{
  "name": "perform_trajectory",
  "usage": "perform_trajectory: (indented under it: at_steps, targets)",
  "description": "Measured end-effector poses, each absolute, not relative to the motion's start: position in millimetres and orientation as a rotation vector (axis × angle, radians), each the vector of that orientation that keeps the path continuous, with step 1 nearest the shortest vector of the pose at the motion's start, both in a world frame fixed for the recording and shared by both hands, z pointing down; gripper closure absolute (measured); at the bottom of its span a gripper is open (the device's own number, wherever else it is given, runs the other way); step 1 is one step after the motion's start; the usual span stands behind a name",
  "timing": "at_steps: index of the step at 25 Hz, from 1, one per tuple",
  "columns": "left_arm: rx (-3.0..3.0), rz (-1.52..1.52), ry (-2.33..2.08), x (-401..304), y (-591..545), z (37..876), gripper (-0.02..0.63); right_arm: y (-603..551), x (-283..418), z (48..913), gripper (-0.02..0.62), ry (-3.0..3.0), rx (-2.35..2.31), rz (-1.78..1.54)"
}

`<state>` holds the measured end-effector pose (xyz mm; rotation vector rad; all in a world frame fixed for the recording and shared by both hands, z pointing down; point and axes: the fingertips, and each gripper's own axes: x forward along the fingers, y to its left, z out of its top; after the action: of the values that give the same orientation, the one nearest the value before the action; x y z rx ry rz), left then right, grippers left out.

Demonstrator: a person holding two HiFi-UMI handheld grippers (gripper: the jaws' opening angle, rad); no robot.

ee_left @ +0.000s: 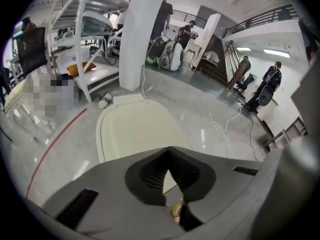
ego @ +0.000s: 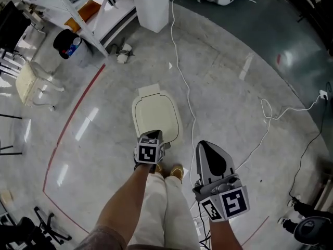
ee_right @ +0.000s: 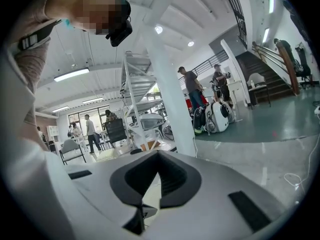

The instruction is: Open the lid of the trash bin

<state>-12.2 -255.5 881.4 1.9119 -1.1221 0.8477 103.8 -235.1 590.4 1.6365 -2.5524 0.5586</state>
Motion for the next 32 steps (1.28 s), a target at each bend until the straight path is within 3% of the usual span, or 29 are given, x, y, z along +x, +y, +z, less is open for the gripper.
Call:
perform_trajectory:
  at_steps: [8, 32]
  targets:
    - [1.759, 0.925, -1.032, -7.9, -190.6, 929.3, 0.6, -226.8, 100.3, 605.4, 0.563, -2.543, 1.619, 0.589]
    - [1.766, 0.907, -1.048, -7.3, -175.7, 936.7, 0.594, -209.2, 106.4, 619.2, 0.564, -2.524, 1.614, 0.611]
